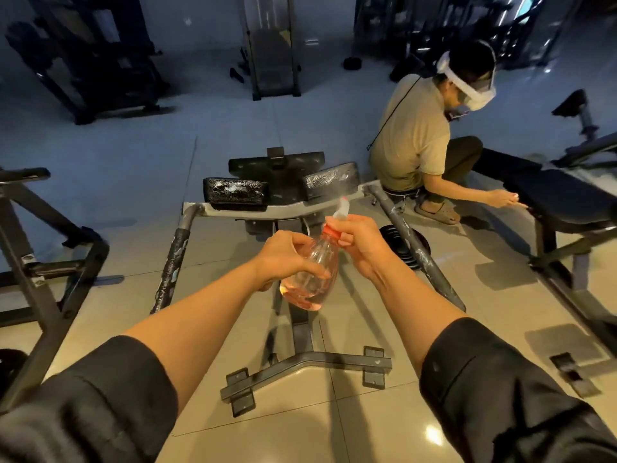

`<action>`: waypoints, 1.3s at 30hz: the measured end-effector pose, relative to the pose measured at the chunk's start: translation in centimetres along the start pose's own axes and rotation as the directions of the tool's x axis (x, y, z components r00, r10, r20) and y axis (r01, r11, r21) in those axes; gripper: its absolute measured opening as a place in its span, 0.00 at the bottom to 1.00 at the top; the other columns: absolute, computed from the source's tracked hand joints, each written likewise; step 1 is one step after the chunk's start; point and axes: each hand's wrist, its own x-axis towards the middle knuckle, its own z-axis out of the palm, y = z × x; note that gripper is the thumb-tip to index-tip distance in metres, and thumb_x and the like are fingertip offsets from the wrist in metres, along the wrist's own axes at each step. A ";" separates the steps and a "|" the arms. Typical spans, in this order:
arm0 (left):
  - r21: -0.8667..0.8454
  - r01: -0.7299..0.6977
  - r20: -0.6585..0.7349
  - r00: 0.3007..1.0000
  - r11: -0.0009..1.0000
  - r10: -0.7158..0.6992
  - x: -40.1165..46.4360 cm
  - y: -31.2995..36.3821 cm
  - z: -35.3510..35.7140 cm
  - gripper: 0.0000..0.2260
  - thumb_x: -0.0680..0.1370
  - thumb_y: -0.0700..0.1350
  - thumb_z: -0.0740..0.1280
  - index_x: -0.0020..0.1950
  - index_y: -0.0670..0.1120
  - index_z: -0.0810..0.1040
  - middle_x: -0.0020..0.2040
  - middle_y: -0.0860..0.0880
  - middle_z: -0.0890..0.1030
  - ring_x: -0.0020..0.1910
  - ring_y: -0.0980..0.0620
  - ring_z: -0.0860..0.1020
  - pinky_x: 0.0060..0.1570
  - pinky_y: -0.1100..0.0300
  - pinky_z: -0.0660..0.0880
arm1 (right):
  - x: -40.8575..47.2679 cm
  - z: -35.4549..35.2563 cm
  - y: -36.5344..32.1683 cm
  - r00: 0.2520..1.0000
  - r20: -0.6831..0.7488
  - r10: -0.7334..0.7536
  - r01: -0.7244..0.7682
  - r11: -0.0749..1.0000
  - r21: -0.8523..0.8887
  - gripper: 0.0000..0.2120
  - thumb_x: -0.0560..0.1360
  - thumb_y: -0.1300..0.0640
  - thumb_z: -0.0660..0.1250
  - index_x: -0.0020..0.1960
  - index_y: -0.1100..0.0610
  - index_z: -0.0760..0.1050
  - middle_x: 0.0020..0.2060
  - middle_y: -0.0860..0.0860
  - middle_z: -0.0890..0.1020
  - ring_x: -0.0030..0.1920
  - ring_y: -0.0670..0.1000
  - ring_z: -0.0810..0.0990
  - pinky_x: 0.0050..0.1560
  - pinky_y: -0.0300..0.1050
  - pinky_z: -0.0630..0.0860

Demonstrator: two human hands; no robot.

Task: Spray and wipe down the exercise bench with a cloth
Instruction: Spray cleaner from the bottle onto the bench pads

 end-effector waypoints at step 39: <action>0.069 -0.161 0.495 0.862 0.985 0.107 -5.4 0.5 11.4 0.18 0.63 0.43 0.81 0.52 0.47 0.84 0.46 0.48 0.85 0.47 0.53 0.81 0.48 0.61 0.78 | -15.9 -8.4 5.9 0.904 -0.426 0.031 0.040 0.987 0.159 0.04 0.73 0.64 0.70 0.48 0.62 0.78 0.37 0.52 0.80 0.39 0.48 0.80 0.49 0.46 0.79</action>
